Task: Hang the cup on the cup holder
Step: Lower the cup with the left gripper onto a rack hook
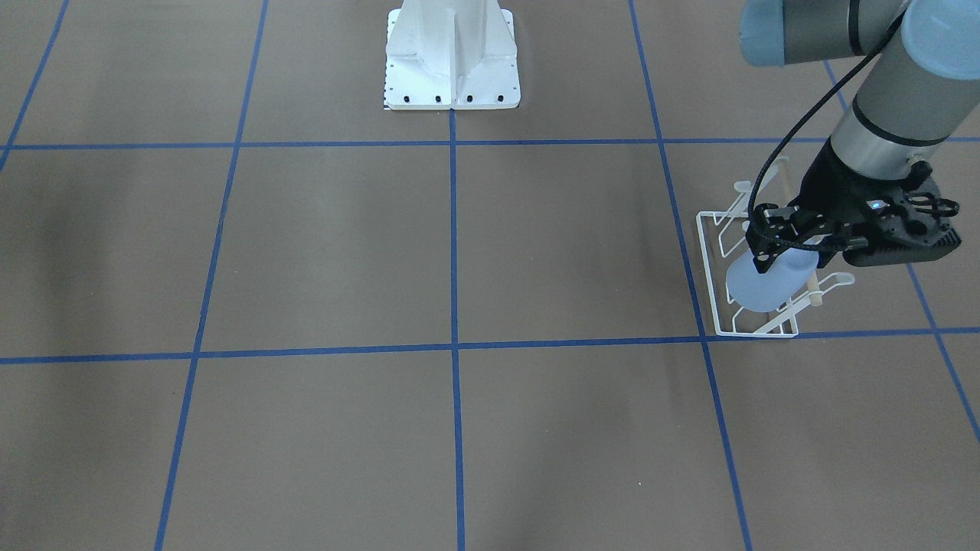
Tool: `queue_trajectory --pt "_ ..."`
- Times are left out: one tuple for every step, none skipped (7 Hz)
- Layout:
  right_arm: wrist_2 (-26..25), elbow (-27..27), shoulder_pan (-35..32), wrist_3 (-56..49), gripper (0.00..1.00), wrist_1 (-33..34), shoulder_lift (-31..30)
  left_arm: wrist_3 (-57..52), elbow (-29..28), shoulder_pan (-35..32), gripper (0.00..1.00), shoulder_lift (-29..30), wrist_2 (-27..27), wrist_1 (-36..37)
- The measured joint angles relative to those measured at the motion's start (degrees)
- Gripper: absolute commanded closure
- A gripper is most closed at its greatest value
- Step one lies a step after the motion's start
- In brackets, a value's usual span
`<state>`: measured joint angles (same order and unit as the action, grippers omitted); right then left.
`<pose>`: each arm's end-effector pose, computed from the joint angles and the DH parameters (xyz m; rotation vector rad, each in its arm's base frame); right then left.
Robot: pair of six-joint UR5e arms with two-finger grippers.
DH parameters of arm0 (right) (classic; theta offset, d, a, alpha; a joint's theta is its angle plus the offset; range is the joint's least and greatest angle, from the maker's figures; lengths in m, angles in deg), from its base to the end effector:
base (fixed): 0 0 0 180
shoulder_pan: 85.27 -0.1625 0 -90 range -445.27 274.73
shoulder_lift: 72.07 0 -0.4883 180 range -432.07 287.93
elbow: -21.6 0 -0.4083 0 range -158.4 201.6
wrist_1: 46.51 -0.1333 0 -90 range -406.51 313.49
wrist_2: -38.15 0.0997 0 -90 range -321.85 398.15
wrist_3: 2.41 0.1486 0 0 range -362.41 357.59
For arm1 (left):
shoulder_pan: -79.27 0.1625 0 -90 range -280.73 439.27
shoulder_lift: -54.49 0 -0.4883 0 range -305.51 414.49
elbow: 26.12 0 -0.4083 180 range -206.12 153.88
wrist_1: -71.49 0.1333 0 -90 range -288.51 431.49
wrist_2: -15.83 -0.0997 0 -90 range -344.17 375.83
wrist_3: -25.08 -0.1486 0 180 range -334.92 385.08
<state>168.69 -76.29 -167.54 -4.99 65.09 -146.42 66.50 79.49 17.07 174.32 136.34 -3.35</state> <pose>-0.0456 -0.6089 0.5791 0.0006 -0.7093 -0.1843 0.2660 -0.6285 0.3555 0.1292 0.7205 -0.0863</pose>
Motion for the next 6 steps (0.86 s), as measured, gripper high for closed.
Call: queue_trajectory --pt "0.6 -0.1 0.0 0.1 0.00 0.0 0.0 0.0 -0.3 0.0 1.00 -0.2 0.2 -0.2" --pt "0.9 -0.1 0.0 0.2 0.00 0.0 0.0 -0.5 -0.4 0.1 1.00 -0.6 0.5 -0.3" --pt "1.0 0.1 0.0 0.2 0.00 0.0 0.0 -1.5 -0.5 0.2 1.00 -1.2 0.7 -0.4" --pt "1.0 0.1 0.0 0.3 0.00 -0.1 0.0 -2.3 -0.7 0.4 1.00 -1.7 0.7 -0.4" --pt "1.1 0.2 0.0 0.3 0.00 -0.1 0.0 -2.8 -1.1 0.6 1.00 -2.1 0.7 -0.4" --pt "1.2 0.3 0.0 0.3 0.00 -0.1 0.0 -3.0 -1.3 0.8 1.00 -2.4 0.9 -0.4"
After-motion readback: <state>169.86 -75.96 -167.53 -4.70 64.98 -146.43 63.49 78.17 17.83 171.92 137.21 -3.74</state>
